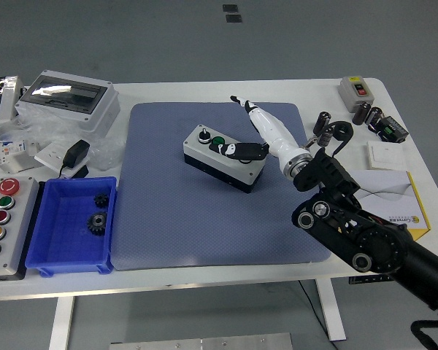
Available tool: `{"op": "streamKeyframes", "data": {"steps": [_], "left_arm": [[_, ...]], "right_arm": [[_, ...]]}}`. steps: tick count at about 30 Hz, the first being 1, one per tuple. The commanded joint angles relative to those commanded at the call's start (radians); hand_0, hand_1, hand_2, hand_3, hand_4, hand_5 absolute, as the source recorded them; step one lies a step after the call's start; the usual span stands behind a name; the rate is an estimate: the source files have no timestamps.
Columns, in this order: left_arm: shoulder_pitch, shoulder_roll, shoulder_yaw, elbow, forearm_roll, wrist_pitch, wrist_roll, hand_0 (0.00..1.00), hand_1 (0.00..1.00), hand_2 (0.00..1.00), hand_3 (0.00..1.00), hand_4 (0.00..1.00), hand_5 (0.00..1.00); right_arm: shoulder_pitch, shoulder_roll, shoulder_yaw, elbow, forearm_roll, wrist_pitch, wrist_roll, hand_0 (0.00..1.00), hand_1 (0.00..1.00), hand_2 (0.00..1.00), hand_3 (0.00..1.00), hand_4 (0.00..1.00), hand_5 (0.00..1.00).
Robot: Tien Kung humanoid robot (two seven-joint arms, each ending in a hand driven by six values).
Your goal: Pick up the button,place it on the desk,press the button,press the button
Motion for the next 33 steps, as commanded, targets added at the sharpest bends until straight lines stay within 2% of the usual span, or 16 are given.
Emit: {"op": "streamKeyframes", "data": {"steps": [2,10,14,23,27,28,33], "left_arm": [[0.000,0.000,0.000,0.000,0.000,0.000,0.000,0.608,0.602,0.534,0.616,0.641,0.173],[-0.003,0.001,-0.002,0.000,0.007,-0.002,0.002,0.608,0.601,0.534,0.616,0.641,0.172],[-0.004,0.002,-0.003,0.000,0.010,-0.002,0.003,0.608,0.601,0.534,0.616,0.641,0.172],[-0.010,0.004,-0.007,0.000,0.021,-0.005,0.003,0.608,0.601,0.534,0.616,0.642,0.173],[-0.011,0.004,-0.009,0.000,0.026,-0.006,0.003,0.608,0.601,0.534,0.616,0.642,0.173],[-0.011,0.004,-0.009,0.000,0.028,-0.006,0.003,0.608,0.601,0.535,0.616,0.641,0.172],[-0.012,0.003,-0.009,0.000,0.032,-0.007,0.002,0.608,0.601,0.535,0.616,0.641,0.172]], "right_arm": [[0.004,0.003,-0.007,-0.011,0.001,0.001,-0.001,0.998,0.998,0.998,0.998,0.994,0.436],[0.043,0.039,-0.083,-0.142,0.010,0.016,-0.018,0.998,0.998,0.998,0.998,0.995,0.444],[0.059,0.053,-0.112,-0.182,0.008,0.020,-0.031,0.998,0.998,0.998,0.998,0.995,0.444],[0.089,0.076,-0.169,-0.239,-0.006,0.013,-0.060,0.998,0.998,0.998,0.998,0.998,0.452],[0.093,0.078,-0.190,-0.256,-0.010,-0.006,-0.071,0.998,0.998,0.998,0.998,0.998,0.452],[0.094,0.079,-0.196,-0.259,-0.012,-0.011,-0.073,0.944,0.995,0.998,0.998,0.998,0.453],[0.095,0.081,-0.222,-0.270,-0.020,-0.043,-0.080,0.944,0.995,0.998,0.998,0.998,0.453]]}}
